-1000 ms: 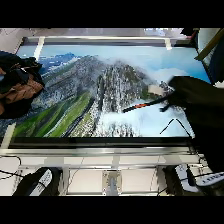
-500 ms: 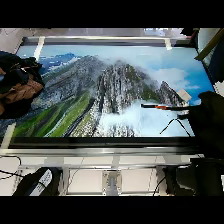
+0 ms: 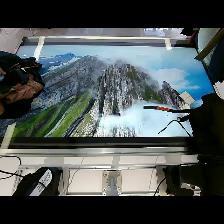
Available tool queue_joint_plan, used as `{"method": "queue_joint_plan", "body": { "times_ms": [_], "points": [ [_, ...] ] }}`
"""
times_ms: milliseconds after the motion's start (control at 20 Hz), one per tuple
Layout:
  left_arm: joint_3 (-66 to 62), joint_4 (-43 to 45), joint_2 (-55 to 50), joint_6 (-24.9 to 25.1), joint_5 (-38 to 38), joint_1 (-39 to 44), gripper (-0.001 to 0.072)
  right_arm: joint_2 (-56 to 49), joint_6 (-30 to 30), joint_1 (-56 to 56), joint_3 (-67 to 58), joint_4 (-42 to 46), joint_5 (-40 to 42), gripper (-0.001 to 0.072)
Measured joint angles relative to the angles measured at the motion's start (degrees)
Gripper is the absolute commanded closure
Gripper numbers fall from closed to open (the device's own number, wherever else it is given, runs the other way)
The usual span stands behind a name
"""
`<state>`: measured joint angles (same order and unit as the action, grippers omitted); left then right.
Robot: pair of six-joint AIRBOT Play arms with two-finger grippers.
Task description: Fold the clothes and pants, and hang the long-sleeved shirts on hangers.
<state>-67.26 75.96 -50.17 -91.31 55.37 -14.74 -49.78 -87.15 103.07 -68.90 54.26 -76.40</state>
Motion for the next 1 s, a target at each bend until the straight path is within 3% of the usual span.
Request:
{"method": "queue_joint_plan", "body": {
  "times_ms": [250,450,750,1000],
  "points": [
    [0.00,-0.15,0.00,0.00,0.00,0.00,0.0053,-0.15,-1.40,-3.87,-10.19,-16.09,3.82,0.0265],
    [0.00,-0.17,0.00,0.00,0.04,0.00,0.0052,0.28,3.15,-21.81,-12.70,-25.16,1.84,0.0264],
    [0.00,-0.17,0.00,0.00,0.17,0.00,0.0052,0.20,8.87,-57.96,-13.33,-9.42,-1.75,0.0265],
    [0.00,-0.17,0.00,0.00,0.20,0.00,0.0052,-0.24,9.94,-75.47,-13.33,-0.48,-3.52,0.0265]
  ]
}}
